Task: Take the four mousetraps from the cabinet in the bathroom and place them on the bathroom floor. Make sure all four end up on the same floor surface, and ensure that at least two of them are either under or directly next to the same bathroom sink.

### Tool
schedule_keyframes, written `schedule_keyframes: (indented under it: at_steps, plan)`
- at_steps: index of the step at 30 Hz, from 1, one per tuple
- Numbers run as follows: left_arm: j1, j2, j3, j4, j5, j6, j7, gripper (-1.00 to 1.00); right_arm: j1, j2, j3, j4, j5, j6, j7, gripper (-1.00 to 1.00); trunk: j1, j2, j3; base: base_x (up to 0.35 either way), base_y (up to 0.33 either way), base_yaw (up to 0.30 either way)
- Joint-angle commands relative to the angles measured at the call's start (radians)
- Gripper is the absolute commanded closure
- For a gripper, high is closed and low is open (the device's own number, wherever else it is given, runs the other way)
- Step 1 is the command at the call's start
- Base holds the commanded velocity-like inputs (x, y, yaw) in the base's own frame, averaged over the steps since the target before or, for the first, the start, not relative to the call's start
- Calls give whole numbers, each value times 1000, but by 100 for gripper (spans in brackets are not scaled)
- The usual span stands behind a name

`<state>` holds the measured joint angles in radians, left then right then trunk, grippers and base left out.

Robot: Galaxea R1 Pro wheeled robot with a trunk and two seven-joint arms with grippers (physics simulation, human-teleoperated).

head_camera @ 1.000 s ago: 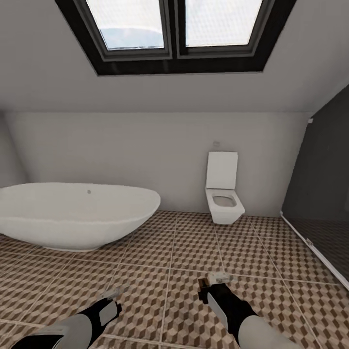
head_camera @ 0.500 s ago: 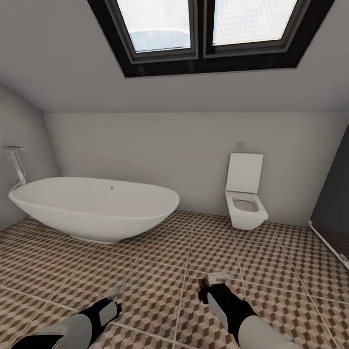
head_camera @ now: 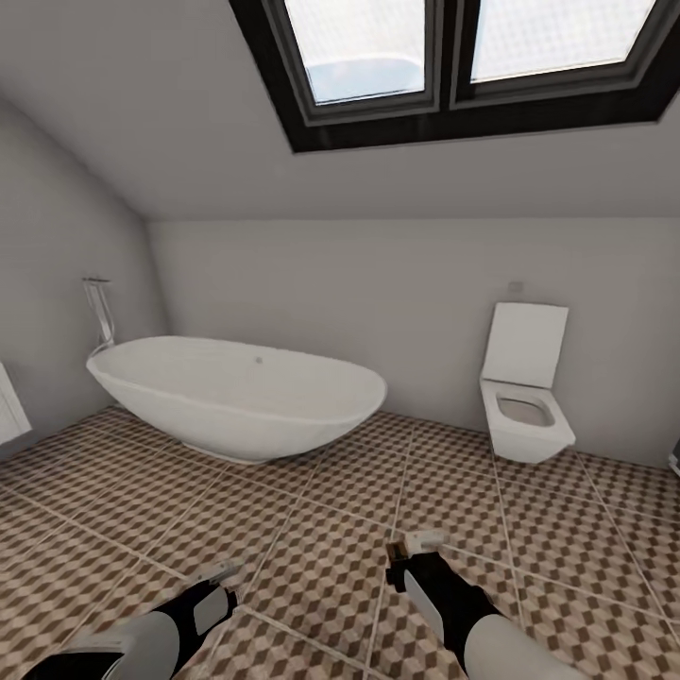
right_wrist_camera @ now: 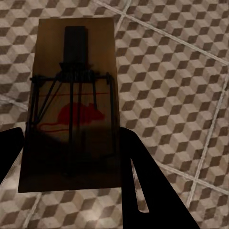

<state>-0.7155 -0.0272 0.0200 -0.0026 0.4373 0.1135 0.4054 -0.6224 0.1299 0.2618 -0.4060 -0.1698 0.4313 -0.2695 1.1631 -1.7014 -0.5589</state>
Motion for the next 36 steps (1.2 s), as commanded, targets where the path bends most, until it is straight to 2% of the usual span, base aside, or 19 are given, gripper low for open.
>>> schedule_keyframes:
  at_steps: [1,36]
  plan:
    - [-1,0,1,0,-3,5,6,100,0,-1,8,-2,-13,4,-10,100,0,-1,-1,0,0,275]
    - [-1,-10,1,-2,-5,3,1,100,0,-1,8,-2,-13,4,-8,100,0,-1,-1,0,0,275]
